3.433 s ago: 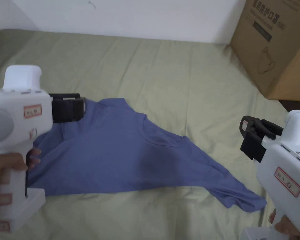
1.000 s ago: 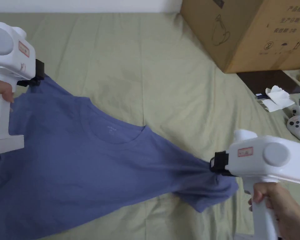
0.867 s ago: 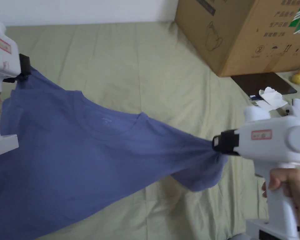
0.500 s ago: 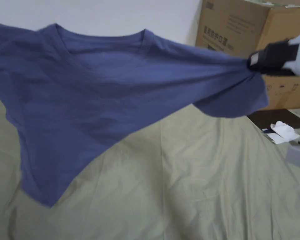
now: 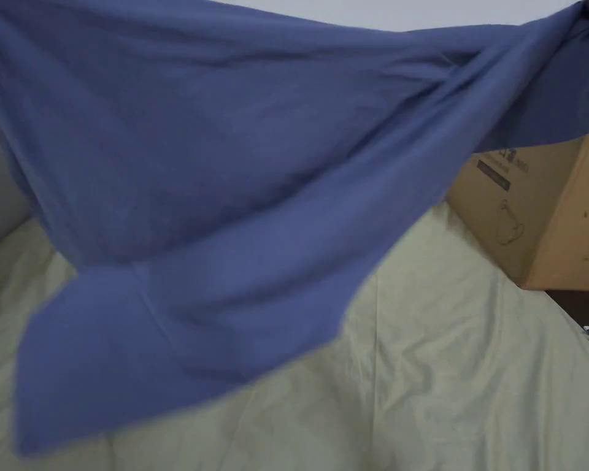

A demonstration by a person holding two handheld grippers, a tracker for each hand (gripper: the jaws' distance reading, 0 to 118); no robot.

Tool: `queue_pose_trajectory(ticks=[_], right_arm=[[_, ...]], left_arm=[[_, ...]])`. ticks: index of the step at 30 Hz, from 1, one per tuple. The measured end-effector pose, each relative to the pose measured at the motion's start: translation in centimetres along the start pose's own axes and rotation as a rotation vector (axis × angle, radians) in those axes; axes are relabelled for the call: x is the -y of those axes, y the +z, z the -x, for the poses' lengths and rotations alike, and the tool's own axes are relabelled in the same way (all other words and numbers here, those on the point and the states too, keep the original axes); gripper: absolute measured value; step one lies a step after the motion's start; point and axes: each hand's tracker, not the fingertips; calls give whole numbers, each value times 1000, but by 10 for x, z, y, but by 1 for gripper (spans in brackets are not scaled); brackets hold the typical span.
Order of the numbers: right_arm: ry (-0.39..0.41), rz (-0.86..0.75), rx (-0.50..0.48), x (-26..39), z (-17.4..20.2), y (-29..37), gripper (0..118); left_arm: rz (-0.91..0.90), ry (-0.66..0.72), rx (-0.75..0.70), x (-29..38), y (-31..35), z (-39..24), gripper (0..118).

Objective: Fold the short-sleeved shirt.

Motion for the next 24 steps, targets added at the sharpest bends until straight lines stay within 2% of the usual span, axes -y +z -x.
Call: queue_pose_trajectory(ticks=[7,9,15,19,24], right_arm=[[-3,51,-7,23,3,-9,0],[18,61,13,27,-1,-11,0],[-3,83,32,27,-6,-22,0],[-30,66,68,5,-10,-50,0],[34,56,165,-42,10,-94,0]], left_arm=[[56,48,-12,17,-10,19,4],[75,31,-31,28,-19,20,4],[124,15,-37,47,-39,17,4],[153,-6,-42,49,-55,8,4],[170,-29,-43,34,-96,-5,4]])
